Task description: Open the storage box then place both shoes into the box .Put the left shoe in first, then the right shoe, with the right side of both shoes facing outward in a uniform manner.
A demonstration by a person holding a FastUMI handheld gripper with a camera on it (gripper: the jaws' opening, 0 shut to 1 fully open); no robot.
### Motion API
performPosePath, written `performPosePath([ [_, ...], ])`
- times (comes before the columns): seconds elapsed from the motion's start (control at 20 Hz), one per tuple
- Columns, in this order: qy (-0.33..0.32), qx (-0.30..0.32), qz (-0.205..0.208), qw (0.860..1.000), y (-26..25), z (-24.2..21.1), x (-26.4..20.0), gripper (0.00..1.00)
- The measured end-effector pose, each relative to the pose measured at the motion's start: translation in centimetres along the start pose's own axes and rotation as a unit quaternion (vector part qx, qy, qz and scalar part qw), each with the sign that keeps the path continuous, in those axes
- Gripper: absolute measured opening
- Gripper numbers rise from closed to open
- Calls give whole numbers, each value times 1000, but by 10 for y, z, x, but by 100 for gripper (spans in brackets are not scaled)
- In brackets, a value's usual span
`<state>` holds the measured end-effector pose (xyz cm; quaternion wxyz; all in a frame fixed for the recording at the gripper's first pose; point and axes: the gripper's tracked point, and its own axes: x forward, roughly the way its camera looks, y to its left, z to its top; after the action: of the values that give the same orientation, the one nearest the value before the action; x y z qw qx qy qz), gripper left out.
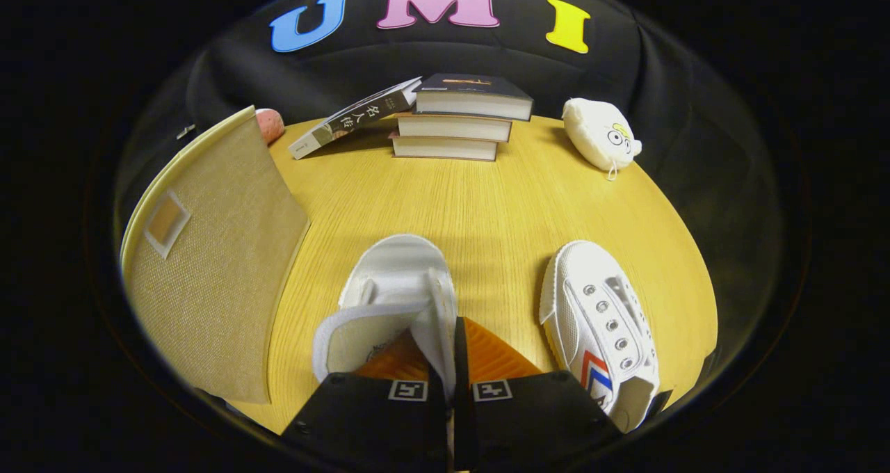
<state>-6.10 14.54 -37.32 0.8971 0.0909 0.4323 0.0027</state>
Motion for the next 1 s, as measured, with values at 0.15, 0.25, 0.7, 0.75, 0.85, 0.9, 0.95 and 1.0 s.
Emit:
performPosePath([
  [0.15, 4, 35, 6, 999, 3, 8, -10, 8],
  [0.25, -5, 41, 5, 999, 3, 16, -24, 8],
  [0.7, -29, 83, 9, 996, 23, 86, -109, 8],
  [0.75, -24, 86, 14, 996, 32, 94, -117, 8],
  [0.85, -13, 92, 27, 995, 54, 111, -130, 8],
  [0.9, -4, 95, 36, 995, 69, 116, -133, 8],
  [0.95, 2, 97, 45, 994, 84, 121, -137, 8],
  [1.0, 12, 95, 56, 994, 100, 125, -140, 8],
])
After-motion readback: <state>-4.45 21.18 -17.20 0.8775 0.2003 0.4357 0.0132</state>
